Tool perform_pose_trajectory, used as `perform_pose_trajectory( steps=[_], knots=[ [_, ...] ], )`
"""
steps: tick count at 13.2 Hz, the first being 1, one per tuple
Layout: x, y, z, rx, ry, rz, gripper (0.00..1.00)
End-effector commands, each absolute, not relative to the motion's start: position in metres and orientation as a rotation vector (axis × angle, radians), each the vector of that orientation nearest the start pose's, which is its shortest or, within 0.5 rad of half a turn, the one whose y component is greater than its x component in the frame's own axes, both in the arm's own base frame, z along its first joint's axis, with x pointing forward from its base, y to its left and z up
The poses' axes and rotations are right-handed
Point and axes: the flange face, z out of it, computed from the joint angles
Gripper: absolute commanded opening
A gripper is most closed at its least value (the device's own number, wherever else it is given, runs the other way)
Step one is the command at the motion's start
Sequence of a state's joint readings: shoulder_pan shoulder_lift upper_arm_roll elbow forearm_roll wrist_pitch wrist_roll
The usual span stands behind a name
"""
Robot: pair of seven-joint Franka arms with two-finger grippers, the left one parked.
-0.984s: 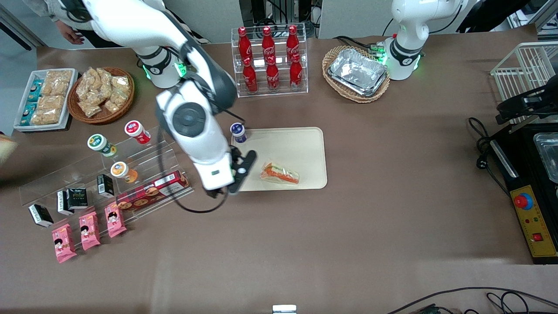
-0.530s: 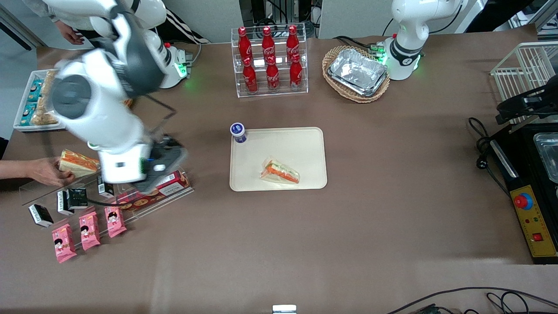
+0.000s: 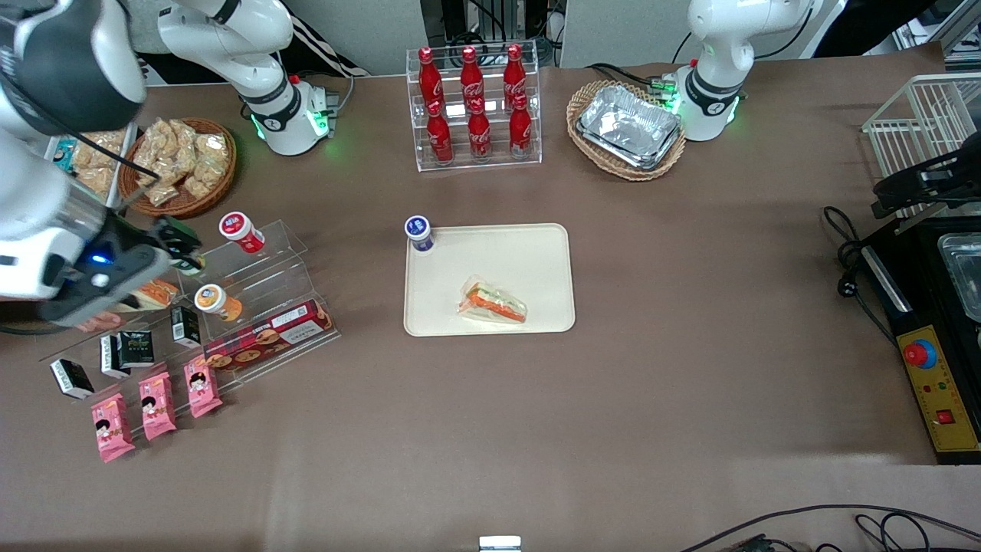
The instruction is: Place sandwich on tray
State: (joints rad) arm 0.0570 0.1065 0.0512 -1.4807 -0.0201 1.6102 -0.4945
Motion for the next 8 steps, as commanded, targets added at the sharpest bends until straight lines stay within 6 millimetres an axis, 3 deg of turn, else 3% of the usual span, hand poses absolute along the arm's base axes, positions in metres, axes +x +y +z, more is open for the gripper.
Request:
perform_pose_trajectory(
  steps=[1,6,8],
  knots=[
    [0.566,0.004,0.642,-3.056,-0.776,-0.053,1.00],
    [0.554,-0.064,0.674,-3.112,-0.579,-0.067,1.00],
    [0.553,-0.071,0.679,-3.106,-0.554,-0.090,1.00]
  ],
)
